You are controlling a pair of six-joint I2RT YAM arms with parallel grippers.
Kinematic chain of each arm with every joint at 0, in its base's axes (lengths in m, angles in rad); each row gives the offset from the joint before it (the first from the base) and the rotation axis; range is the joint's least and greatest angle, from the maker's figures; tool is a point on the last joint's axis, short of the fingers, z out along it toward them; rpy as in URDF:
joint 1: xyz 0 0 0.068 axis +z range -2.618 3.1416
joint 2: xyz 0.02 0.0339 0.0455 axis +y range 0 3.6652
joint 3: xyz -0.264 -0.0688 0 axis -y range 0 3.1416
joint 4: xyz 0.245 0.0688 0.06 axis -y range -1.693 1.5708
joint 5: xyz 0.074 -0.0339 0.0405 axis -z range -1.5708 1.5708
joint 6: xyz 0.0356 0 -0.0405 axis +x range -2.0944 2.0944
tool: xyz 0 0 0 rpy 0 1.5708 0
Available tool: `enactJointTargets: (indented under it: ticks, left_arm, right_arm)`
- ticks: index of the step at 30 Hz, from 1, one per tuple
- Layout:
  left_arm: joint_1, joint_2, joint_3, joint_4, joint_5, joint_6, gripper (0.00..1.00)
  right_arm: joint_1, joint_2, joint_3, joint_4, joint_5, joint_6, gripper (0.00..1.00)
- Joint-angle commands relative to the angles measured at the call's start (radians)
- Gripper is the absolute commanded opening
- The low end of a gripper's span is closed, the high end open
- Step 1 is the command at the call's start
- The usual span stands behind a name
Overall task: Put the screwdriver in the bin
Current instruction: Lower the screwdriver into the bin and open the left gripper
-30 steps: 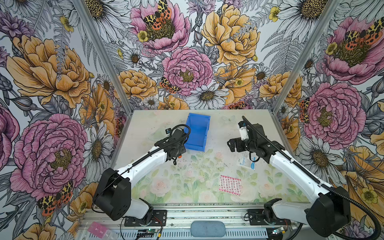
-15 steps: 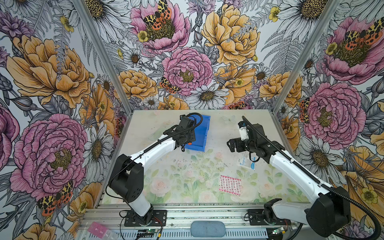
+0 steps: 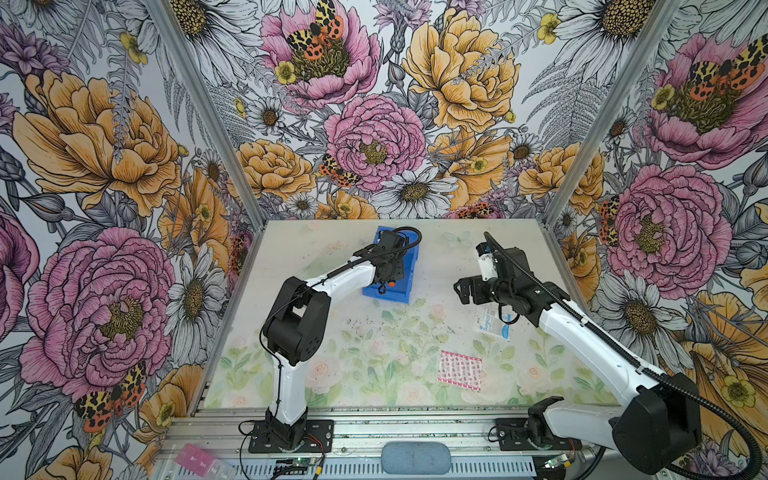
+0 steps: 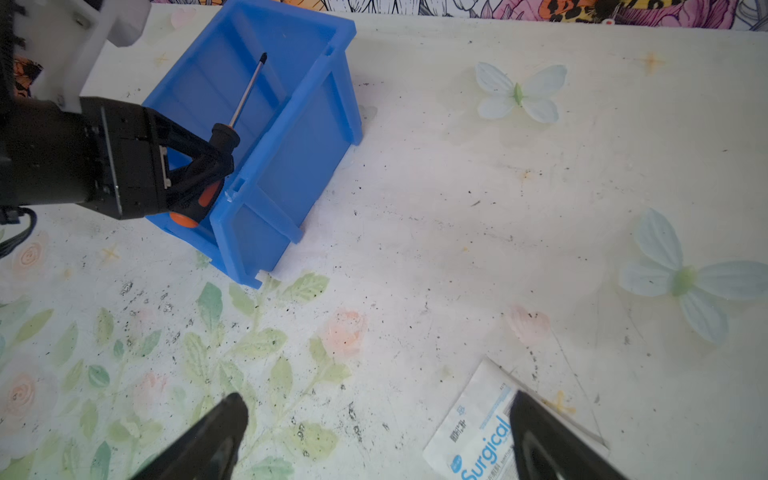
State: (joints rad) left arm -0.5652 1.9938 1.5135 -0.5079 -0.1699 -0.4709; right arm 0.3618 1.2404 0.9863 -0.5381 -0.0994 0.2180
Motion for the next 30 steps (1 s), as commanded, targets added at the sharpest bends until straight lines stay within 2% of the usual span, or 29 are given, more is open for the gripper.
enactJointTargets:
  ticks: [1,17,30]
  left_arm:
    - [0.010,0.021,0.055,0.026,0.006,0.009,0.13]
    - [0.001,0.126,0.109,0.026,0.010,-0.010,0.14]
    - [-0.010,0.155,0.123,0.025,0.004,-0.012,0.23]
  right_arm:
    - [0.004,-0.005,0.020,0.017,0.010,-0.009,1.00]
    - [0.005,-0.003,0.025,0.017,0.012,-0.017,1.00]
    - [0.003,-0.007,0.025,0.017,0.012,-0.021,1.00]
